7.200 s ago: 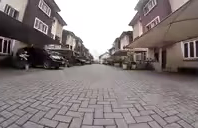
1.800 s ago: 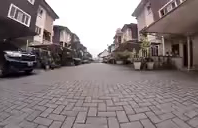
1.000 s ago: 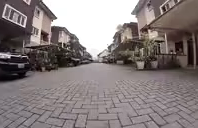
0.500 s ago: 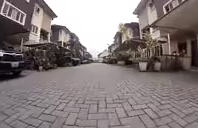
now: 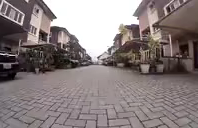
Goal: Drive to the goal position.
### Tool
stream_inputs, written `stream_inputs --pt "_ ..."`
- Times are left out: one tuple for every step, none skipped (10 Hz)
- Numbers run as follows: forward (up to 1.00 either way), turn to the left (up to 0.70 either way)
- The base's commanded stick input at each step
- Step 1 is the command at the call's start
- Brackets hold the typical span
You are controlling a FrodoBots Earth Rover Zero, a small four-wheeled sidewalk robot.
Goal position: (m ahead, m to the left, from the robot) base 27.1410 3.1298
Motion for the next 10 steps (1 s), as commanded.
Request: stream_inputs --pt "0.70 0.00" --pt "0.70 0.00" --pt "0.70 0.00" --pt "0.70 0.00" --pt "0.70 0.00" --pt "0.70 0.00" --pt "0.70 0.16" --pt "0.70 0.31" --pt "0.70 0.06" --pt "0.70 0.00"
